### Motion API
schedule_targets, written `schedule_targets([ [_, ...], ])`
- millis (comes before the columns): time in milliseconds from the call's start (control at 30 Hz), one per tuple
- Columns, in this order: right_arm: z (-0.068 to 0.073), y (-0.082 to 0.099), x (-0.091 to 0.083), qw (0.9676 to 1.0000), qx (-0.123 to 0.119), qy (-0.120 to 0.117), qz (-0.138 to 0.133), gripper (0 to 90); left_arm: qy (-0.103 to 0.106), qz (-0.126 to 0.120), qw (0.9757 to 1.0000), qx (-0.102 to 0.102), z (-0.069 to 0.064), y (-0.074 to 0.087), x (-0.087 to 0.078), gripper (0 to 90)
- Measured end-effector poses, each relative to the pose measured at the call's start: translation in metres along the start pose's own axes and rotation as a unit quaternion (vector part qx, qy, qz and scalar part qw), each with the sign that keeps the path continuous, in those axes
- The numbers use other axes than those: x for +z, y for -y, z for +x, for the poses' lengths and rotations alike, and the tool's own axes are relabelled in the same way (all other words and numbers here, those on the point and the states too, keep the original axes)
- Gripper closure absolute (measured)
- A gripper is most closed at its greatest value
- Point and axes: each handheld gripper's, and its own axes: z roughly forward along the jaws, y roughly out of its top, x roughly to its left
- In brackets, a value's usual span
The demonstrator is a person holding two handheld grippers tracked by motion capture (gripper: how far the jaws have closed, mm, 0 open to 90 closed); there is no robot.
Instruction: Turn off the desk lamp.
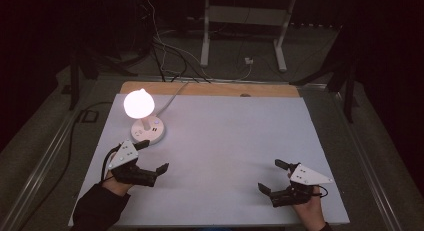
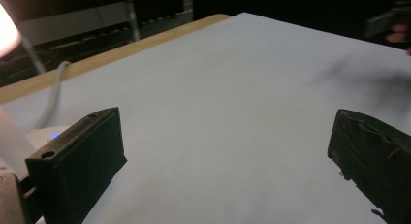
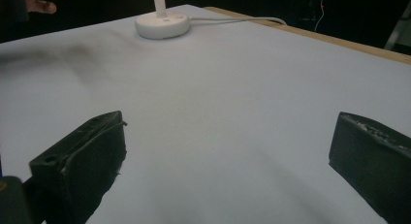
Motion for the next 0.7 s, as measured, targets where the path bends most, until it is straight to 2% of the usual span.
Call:
schedule_targets([
  [133,-0.001,0.000,0.000,1.0000,0.004,-0.001,0.000,0.0,-0.023,0.002,0.9997,-0.005,0.006,-0.002,0.002,0.4],
  [233,-0.001,0.000,0.000,1.0000,0.005,-0.001,-0.002,0.0,-0.032,0.000,0.9995,-0.005,0.007,-0.003,0.003,0.4],
  [300,-0.001,0.000,0.000,1.0000,0.008,-0.003,-0.002,0.0,-0.039,-0.002,0.9991,-0.013,0.010,-0.003,0.004,0.4],
  [433,-0.001,0.000,0.000,1.0000,0.008,-0.003,-0.002,0.0,-0.052,0.008,0.9984,-0.020,0.015,-0.004,0.009,0.4],
  [500,-0.002,0.001,0.000,0.9999,0.010,-0.004,-0.002,0.0,-0.070,0.013,0.9973,-0.018,0.016,-0.004,0.013,0.4],
  [533,-0.002,0.001,0.000,1.0000,0.009,-0.004,0.000,0.0,-0.070,0.013,0.9973,-0.018,0.016,-0.004,0.013,0.4],
  [567,-0.002,0.001,0.000,1.0000,0.006,-0.004,0.000,0.0,-0.083,0.018,0.9962,-0.022,0.017,-0.003,0.017,0.4],
  [600,-0.001,0.001,0.000,1.0000,0.006,-0.003,-0.001,0.0,-0.083,0.018,0.9962,-0.022,0.017,-0.003,0.017,0.4],
  [633,-0.002,0.000,0.000,1.0000,0.008,-0.003,-0.002,0.0,-0.099,0.018,0.9944,-0.031,0.018,-0.002,0.020,0.4],
  [700,-0.002,0.001,0.000,0.9999,0.010,-0.005,-0.001,0.0,-0.106,0.017,0.9936,-0.035,0.018,-0.001,0.022,0.4],
])
